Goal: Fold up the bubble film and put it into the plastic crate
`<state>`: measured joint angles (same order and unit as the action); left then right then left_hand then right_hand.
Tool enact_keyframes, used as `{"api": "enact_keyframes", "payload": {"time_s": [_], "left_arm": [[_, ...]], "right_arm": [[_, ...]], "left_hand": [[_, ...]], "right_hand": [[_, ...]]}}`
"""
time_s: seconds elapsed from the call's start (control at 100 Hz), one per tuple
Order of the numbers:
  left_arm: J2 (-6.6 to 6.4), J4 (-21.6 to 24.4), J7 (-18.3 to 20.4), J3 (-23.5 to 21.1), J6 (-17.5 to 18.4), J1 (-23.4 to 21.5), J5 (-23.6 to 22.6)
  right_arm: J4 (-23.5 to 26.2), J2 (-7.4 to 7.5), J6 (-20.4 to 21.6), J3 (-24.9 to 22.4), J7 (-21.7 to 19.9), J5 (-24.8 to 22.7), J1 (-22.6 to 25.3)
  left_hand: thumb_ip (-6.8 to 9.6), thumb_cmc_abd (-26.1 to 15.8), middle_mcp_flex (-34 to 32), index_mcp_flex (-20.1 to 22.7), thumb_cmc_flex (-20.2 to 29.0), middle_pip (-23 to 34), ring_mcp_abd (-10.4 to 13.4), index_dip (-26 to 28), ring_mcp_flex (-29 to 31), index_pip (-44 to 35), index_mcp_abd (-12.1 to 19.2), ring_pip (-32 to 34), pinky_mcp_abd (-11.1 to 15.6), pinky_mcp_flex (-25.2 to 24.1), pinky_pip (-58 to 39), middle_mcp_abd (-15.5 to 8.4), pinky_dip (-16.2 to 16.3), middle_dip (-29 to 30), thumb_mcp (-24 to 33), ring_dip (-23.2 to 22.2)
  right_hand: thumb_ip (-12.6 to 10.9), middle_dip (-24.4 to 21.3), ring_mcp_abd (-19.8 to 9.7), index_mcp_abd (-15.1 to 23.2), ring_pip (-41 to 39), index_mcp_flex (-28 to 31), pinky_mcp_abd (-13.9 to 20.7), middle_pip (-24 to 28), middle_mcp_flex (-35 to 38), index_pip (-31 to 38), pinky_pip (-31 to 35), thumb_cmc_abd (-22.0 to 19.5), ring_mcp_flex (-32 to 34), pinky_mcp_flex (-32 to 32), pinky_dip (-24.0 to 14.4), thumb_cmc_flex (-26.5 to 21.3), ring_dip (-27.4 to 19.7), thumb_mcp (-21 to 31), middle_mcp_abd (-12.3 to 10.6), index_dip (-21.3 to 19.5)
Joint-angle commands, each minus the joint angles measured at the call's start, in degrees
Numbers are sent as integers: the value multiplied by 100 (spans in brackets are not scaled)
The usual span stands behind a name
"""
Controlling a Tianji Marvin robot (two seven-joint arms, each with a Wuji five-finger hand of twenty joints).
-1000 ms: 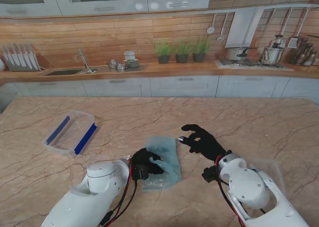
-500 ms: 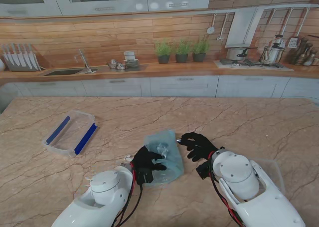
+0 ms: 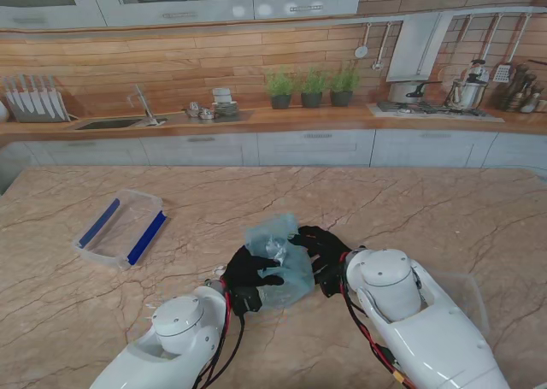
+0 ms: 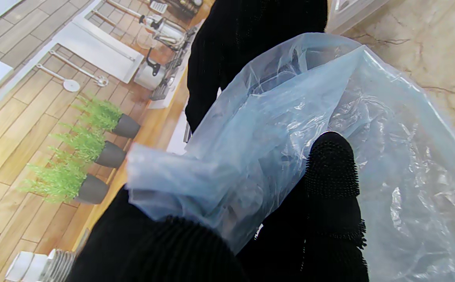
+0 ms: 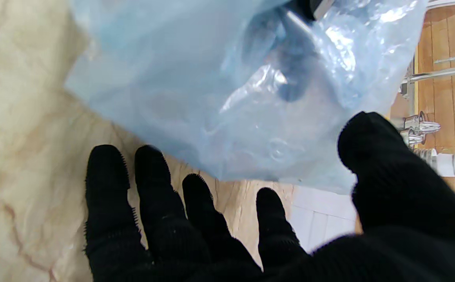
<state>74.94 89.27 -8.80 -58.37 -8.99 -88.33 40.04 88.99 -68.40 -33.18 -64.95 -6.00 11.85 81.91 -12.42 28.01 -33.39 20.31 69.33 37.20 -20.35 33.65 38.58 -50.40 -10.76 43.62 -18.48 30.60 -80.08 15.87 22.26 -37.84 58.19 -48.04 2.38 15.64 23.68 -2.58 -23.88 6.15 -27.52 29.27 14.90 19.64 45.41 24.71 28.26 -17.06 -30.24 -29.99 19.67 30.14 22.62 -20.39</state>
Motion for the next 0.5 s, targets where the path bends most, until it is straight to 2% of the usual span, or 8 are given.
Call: {"api": "enact_keyframes", "payload": {"time_s": [0.0,0.19,0.26,0.27,0.29,0.35,0.41,0.49], "left_arm": [[13,35,-3,23,60,-66,9],[25,12,-43,101,299,-57,-20],[31,-9,-60,138,353,-47,-61],[32,-15,-61,144,364,-44,-70],[34,-27,-66,156,382,-40,-91],[33,-71,-64,182,392,-19,-195],[34,-144,-66,212,405,15,-356],[64,-188,-213,242,379,34,-492]], "right_arm": [[-4,-112,-77,45,26,142,-2],[-98,-262,-299,48,207,718,-54],[-124,-299,-432,1,198,997,-65],[-124,-304,-463,-8,196,1033,-65],[-121,-316,-518,-24,197,1103,-64],[-119,-363,-601,-59,264,1292,-50],[-111,-419,-639,-94,406,1439,-24],[-105,-499,-615,-130,666,1564,8]], "left_hand": [[-170,309,-135,9,444,203,189,83,190,-221,278,170,231,116,-274,-187,102,-119,121,-167],[-158,319,-99,-68,448,177,278,79,185,-199,291,134,263,92,-216,-226,128,-125,108,-180],[-153,355,-79,-86,442,174,284,75,174,-200,303,112,255,79,-183,-238,125,-104,135,-184],[-152,359,-72,-92,442,172,291,74,170,-200,305,107,251,79,-180,-236,125,-99,142,-184],[-150,377,-81,-87,435,179,300,74,180,-207,311,104,243,80,-175,-243,126,-91,158,-184],[-155,425,-53,-104,396,184,299,58,176,-207,315,67,208,71,-139,-247,116,-17,247,-189],[-146,469,-8,-154,391,179,318,41,147,-183,311,36,173,56,-87,-232,90,9,291,-182],[-148,540,54,-219,350,214,325,-59,129,-56,231,32,136,47,-55,-214,68,36,392,-208]], "right_hand": [[-14,-70,113,224,46,-130,-300,-69,-175,-202,-27,272,-91,-154,177,208,-76,65,-123,164],[-28,-22,144,79,-147,-71,-318,70,-120,-584,179,403,297,-516,246,40,-42,192,186,234],[-40,2,157,64,-211,-92,-398,139,-13,-652,241,447,461,-598,272,-88,-35,281,186,227],[-35,11,171,70,-245,-19,-397,163,6,-926,394,470,510,-601,541,-113,-64,355,197,15],[-37,22,183,71,-298,34,-399,192,46,-1135,523,499,606,-632,738,-178,-77,433,219,-147],[-45,69,180,65,-454,67,-325,299,158,-1203,723,572,911,-780,773,-324,-22,660,271,-280],[-22,117,75,51,-689,52,-176,409,271,-1054,969,673,1300,-954,745,-473,96,981,300,-425],[21,208,-321,-9,-1190,3,117,610,463,-525,1299,838,1763,-1169,717,-722,425,1504,276,-478]]}}
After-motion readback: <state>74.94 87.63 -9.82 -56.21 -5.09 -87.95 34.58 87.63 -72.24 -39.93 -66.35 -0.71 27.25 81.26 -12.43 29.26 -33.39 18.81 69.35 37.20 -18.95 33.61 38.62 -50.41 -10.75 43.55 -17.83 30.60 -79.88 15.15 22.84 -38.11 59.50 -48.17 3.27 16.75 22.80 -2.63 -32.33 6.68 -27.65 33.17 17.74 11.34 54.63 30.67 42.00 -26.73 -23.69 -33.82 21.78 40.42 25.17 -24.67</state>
